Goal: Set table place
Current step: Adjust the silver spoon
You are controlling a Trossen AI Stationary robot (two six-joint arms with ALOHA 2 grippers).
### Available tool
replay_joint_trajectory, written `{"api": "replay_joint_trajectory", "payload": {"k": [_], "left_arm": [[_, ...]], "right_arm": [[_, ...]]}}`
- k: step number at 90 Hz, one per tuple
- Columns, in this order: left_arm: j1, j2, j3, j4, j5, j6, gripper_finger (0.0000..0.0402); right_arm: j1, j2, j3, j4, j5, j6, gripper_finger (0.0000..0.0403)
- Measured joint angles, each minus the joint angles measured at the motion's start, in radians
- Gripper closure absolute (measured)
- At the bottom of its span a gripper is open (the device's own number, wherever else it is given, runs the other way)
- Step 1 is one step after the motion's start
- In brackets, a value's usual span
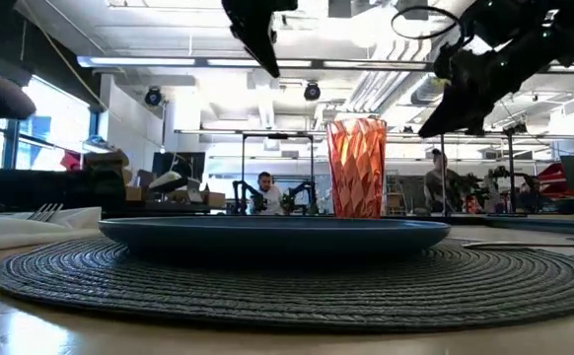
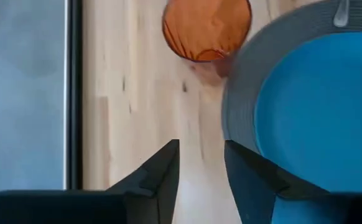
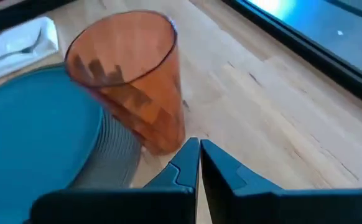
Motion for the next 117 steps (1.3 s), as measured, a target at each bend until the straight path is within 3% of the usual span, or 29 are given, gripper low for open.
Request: {"api": "replay_joint_trajectory", "payload": {"k": [44, 60, 77, 90, 105, 117], "left_arm": [[-0.071, -0.462, -0.701, 0.505, -0.013, -0.122, 0.0323], [-0.1, -0.57, -0.888, 0.627, -0.015, -0.151, 0.0323], [-0.11, -0.597, -1.039, 0.709, 0.003, -0.265, 0.0323], [-0.115, -0.574, -1.126, 0.803, 0.068, -0.343, 0.0323], [-0.16, -0.547, -1.166, 0.877, 0.103, -0.375, 0.0323], [-0.21, -0.538, -1.167, 0.88, 0.078, -0.391, 0.0323]], "right_arm": [[0.089, -0.105, 0.002, -0.056, -0.016, 0.061, 0.0403], [0.158, -0.102, 0.09, -0.185, -0.02, 0.083, 0.0403], [0.268, -0.097, 0.223, -0.365, -0.045, 0.159, 0.0403], [0.38, -0.053, 0.238, -0.389, -0.113, 0.303, 0.0403], [0.598, 0.098, 0.213, -0.352, -0.123, 0.485, 0.0403], [0.793, 0.266, 0.222, -0.336, -0.047, 0.583, 0.0403]]}}
